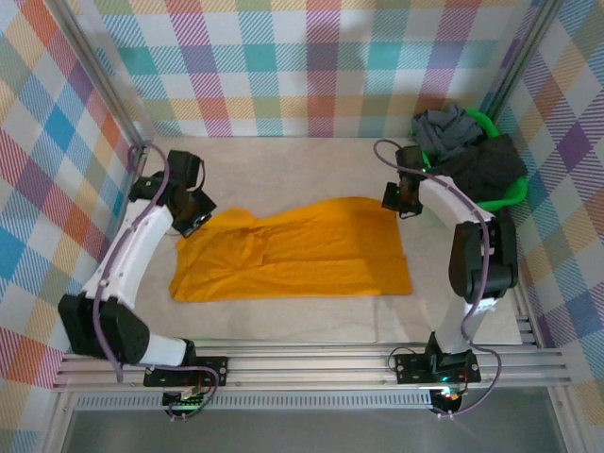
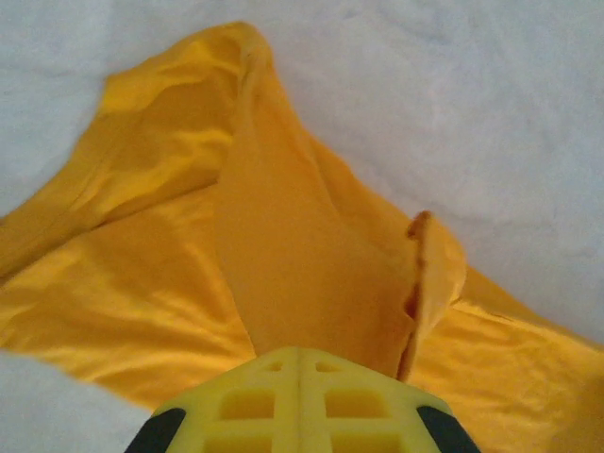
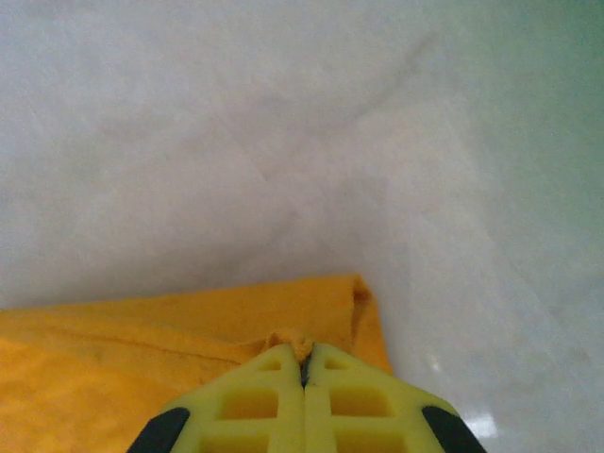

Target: Fold and stack the t-shirts

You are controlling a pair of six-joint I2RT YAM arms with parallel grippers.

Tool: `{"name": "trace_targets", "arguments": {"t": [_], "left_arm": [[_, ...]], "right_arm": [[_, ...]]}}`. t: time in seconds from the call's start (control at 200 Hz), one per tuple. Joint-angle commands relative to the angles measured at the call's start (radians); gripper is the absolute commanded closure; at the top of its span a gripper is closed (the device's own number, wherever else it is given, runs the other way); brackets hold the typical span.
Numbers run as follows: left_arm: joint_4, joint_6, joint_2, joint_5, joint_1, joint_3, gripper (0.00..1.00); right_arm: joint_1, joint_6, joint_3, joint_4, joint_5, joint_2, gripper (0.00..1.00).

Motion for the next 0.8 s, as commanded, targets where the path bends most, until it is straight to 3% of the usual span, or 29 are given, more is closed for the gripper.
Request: {"name": "trace_targets", "arguments": {"t": [0.0, 0.29, 0.715, 0.795], "left_arm": [[-0.092, -0.03, -0.095, -0.033, 0.004, -0.108, 1.0], [-0.109, -0.054, -0.26, -0.013, 0.024, -0.315, 1.0], [-0.061, -0.033, -0.236, 0.012, 0.024, -0.408, 1.0], [-0.052, -0.027, -0.226, 0.012, 0.024, -0.421, 1.0]], "right_arm": [[0.004, 0.035, -0.095, 0.0, 0.023, -0.062, 1.0], [0.004, 0.054, -0.263, -0.014, 0.007, -0.143, 1.0], [0.005, 0.067, -0.281, -0.046, -0.01, -0.145, 1.0], [0.004, 0.081, -0.289, -0.059, -0.014, -0.164, 0.92]]}}
